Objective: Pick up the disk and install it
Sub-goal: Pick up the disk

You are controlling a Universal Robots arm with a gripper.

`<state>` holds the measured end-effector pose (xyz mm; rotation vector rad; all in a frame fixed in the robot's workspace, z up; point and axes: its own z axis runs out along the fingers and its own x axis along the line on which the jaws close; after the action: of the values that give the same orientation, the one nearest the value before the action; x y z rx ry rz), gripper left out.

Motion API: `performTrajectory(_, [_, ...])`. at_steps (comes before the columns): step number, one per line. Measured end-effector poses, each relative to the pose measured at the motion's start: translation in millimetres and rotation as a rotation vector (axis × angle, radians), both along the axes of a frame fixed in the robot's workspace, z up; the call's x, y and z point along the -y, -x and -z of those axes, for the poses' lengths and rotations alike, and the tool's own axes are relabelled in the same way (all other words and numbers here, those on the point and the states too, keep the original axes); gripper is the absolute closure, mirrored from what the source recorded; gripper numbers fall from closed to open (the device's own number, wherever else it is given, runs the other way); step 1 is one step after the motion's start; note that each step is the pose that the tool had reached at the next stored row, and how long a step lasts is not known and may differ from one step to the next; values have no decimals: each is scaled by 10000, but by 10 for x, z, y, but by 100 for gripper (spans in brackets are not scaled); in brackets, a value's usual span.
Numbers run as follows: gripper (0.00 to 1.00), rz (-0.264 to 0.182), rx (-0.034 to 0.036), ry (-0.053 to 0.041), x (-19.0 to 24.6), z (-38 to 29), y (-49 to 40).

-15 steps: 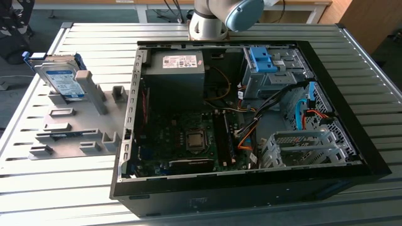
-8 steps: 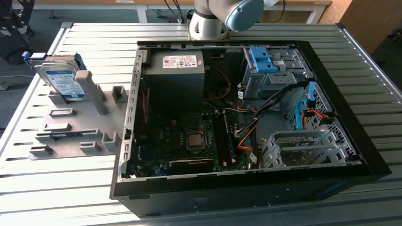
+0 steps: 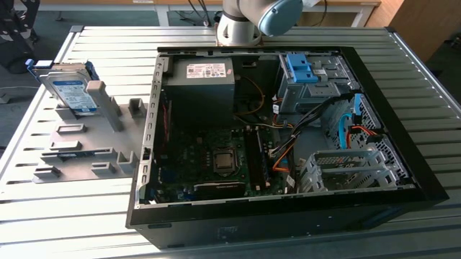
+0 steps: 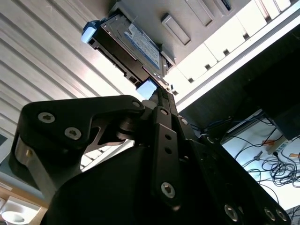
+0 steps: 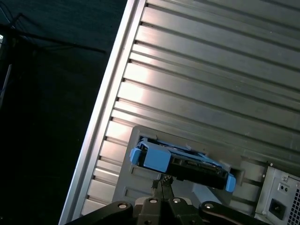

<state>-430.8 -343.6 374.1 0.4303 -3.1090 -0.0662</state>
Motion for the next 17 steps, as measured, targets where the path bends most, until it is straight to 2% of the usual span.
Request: performTrajectory(17, [89,-496,0,0,0,0,0])
